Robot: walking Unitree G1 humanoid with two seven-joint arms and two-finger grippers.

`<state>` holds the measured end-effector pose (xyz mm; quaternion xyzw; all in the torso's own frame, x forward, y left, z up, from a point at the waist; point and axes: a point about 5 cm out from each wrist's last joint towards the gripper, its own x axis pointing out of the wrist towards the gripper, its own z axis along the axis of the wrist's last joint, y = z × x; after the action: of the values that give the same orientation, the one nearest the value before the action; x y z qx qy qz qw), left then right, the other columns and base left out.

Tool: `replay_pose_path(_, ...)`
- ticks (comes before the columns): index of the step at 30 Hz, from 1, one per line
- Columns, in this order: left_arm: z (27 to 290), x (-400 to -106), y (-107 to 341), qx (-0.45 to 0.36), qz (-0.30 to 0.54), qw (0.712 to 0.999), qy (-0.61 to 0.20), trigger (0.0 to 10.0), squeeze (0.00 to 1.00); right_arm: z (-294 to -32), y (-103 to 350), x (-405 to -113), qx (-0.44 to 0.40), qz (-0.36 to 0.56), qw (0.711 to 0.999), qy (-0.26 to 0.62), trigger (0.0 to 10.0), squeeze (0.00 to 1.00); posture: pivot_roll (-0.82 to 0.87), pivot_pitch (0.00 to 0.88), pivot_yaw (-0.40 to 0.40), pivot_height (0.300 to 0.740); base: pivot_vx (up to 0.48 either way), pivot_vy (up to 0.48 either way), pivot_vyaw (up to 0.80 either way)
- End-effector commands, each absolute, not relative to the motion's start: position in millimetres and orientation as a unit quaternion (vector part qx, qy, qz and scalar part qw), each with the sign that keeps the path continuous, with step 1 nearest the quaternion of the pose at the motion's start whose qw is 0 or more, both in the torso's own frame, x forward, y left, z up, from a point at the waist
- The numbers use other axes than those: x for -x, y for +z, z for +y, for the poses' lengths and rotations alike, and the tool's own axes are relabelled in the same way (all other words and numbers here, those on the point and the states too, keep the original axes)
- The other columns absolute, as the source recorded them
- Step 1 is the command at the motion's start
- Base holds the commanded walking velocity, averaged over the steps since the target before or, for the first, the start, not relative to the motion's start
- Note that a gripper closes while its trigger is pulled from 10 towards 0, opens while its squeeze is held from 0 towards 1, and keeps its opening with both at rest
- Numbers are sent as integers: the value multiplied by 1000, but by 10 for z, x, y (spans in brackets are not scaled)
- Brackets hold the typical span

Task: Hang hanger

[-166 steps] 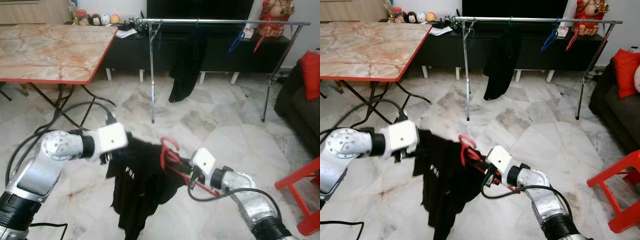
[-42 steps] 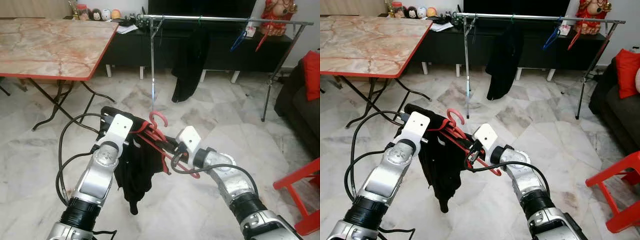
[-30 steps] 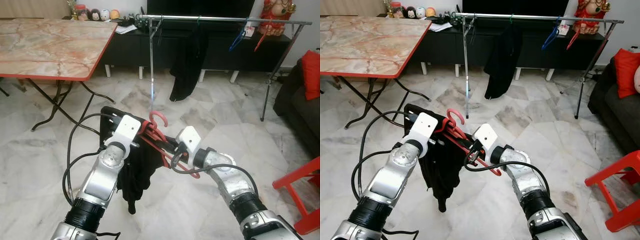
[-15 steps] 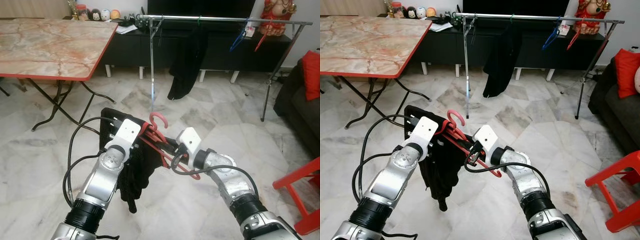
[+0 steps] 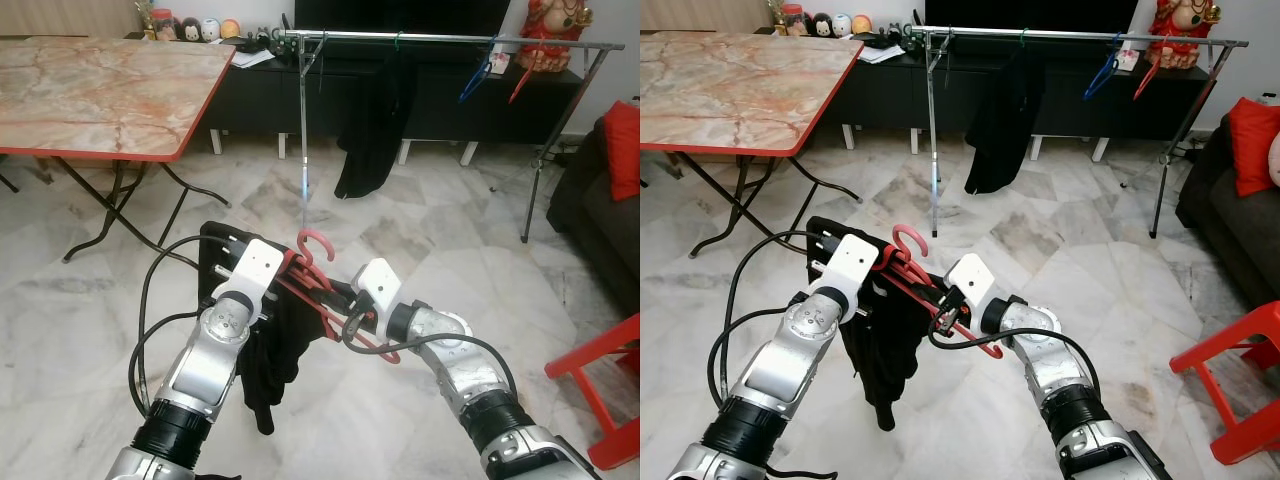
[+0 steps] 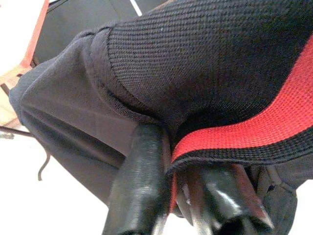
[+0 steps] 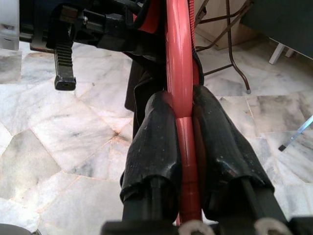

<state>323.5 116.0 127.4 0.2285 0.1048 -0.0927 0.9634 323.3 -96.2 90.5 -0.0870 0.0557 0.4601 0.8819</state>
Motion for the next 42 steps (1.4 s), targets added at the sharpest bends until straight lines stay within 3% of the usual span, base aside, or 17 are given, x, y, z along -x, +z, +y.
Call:
replay_pose_path(1,1138,-3233,1294,-226,96,964,-97,0,0,-935,998,-3244,92,33,879,466,0,0,21,0,-92,740,0,0,0)
replay_pose_path(23,1153,-3245,1364,-193,74,974,-89,0,0,-968,940,-3230,98,46,880,463,0,0,23,0,-92,740,0,0,0)
replay_pose_path(32,1382,-3251,1448,-178,65,981,-39,0,0,-1196,510,-3057,145,163,868,446,0,0,29,0,-97,740,0,0,0)
replay_pose_path(42,1515,-3280,1434,-164,66,984,15,0,0,-1400,518,-3020,122,170,879,429,0,0,17,0,-94,740,0,0,0)
